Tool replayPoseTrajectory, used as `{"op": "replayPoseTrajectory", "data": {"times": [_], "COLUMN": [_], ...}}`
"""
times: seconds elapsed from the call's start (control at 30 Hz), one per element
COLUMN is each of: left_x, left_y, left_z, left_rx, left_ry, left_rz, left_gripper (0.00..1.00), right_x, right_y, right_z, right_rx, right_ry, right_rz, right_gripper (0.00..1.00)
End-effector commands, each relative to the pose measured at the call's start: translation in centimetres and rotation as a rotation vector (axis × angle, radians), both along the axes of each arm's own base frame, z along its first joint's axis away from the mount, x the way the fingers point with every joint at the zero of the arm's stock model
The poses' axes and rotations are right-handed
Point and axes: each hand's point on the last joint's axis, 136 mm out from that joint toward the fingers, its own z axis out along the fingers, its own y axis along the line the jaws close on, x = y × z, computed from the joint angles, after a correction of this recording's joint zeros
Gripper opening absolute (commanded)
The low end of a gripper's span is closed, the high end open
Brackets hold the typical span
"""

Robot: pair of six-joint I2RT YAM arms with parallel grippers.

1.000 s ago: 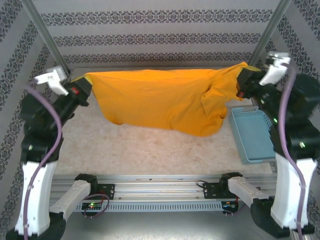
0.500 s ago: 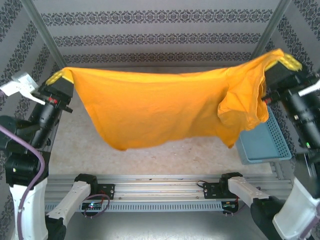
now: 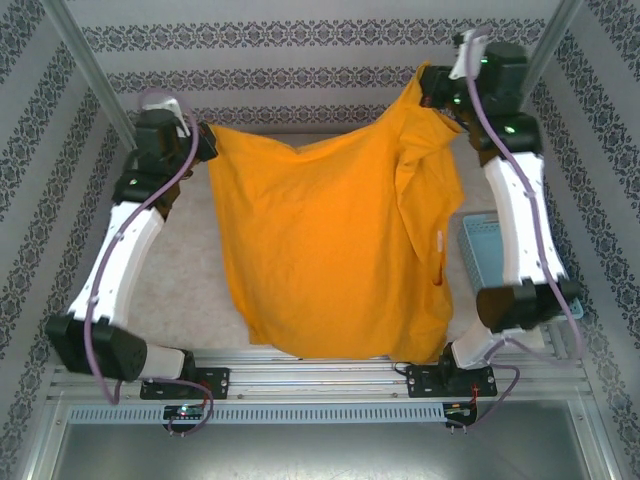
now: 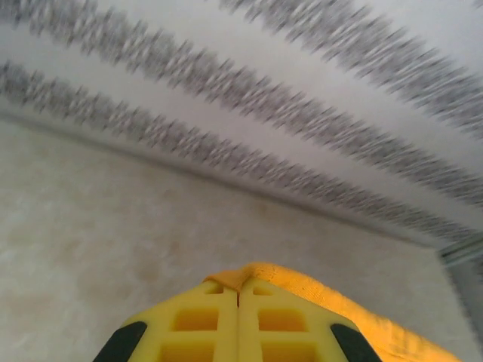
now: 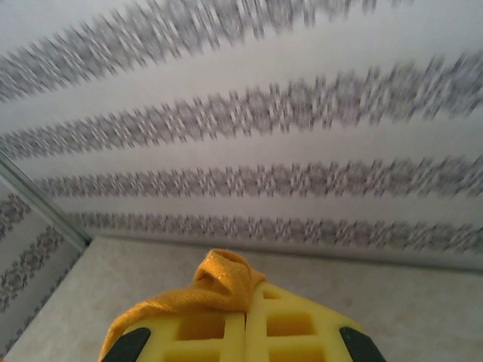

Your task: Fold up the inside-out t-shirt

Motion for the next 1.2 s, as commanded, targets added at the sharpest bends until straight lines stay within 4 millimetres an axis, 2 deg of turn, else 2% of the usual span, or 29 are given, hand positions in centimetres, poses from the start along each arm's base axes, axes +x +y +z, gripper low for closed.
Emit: {"op": "replayPoseTrajectory", "data": {"times": [0.0, 0.03, 0.13, 0.23, 0.27, 0.3, 0.33, 0.37, 0.43, 0.5, 0.6, 0.8, 0.83, 0.87, 0.93, 0.97, 1.07, 1.17], "left_x": [2.4, 3.4, 6.1, 8.8, 9.6, 10.4, 11.2, 11.8, 13.0, 13.9, 14.8, 15.0, 14.6, 14.1, 12.5, 11.5, 8.4, 6.0], "left_y": [2.5, 2.9, 3.8, 3.9, 3.9, 4.0, 3.9, 4.0, 4.0, 4.0, 4.3, 5.8, 6.0, 6.3, 7.0, 7.3, 7.2, 4.3], "left_z": [-4.2, -5.9, -10.4, -13.8, -14.8, -15.7, -16.8, -17.7, -19.2, -20.2, -21.5, -23.7, -24.0, -24.0, -23.8, -23.5, -22.6, -21.8], "left_rx": [0.035, 0.029, 0.025, 0.022, 0.021, 0.017, 0.011, 0.007, -0.001, -0.005, 0.000, -0.019, -0.019, -0.015, 0.014, 0.024, 0.024, -0.044], "left_ry": [0.067, 0.096, 0.176, 0.235, 0.249, 0.266, 0.284, 0.300, 0.331, 0.353, 0.388, 0.479, 0.508, 0.539, 0.607, 0.636, 0.667, 0.605], "left_rz": [0.101, 0.112, 0.130, 0.109, 0.102, 0.095, 0.088, 0.086, 0.077, 0.066, 0.063, 0.098, 0.106, 0.117, 0.155, 0.176, 0.213, 0.159], "left_gripper": [0.00, 0.00, 0.00, 0.00, 0.00, 0.00, 0.00, 0.00, 0.00, 0.00, 0.00, 0.00, 0.08, 0.20, 0.41, 0.49, 0.62, 0.68], "right_x": [4.7, 6.2, 9.6, 12.8, 13.6, 14.6, 15.5, 16.1, 17.2, 17.5, 17.3, 15.1, 14.4, 13.6, 12.2, 11.3, 8.6, 6.0], "right_y": [2.1, 2.7, 4.5, 5.8, 6.1, 6.2, 6.1, 6.0, 5.0, 3.7, 2.1, 1.5, 1.4, 1.3, 1.0, 0.8, -0.3, -0.6], "right_z": [-5.3, -7.7, -12.9, -16.7, -17.2, -18.2, -19.2, -19.3, -19.9, -20.2, -21.6, -26.3, -27.2, -28.0, -29.0, -29.0, -29.5, -30.5], "right_rx": [0.046, 0.035, -0.023, -0.041, -0.040, -0.039, -0.037, -0.032, -0.023, -0.017, -0.015, -0.058, -0.067, -0.073, -0.080, -0.085, -0.111, -0.106], "right_ry": [0.052, 0.090, 0.169, 0.228, 0.232, 0.245, 0.257, 0.253, 0.251, 0.262, 0.304, 0.466, 0.505, 0.538, 0.578, 0.585, 0.607, 0.647], "right_rz": [0.070, 0.071, 0.078, 0.080, 0.078, 0.068, 0.052, 0.036, -0.013, -0.064, -0.104, -0.114, -0.115, -0.120, -0.139, -0.155, -0.205, -0.207], "right_gripper": [0.00, 0.00, 0.00, 0.01, 0.07, 0.20, 0.36, 0.48, 0.62, 0.69, 0.72, 0.69, 0.68, 0.68, 0.68, 0.68, 0.68, 0.68]}}
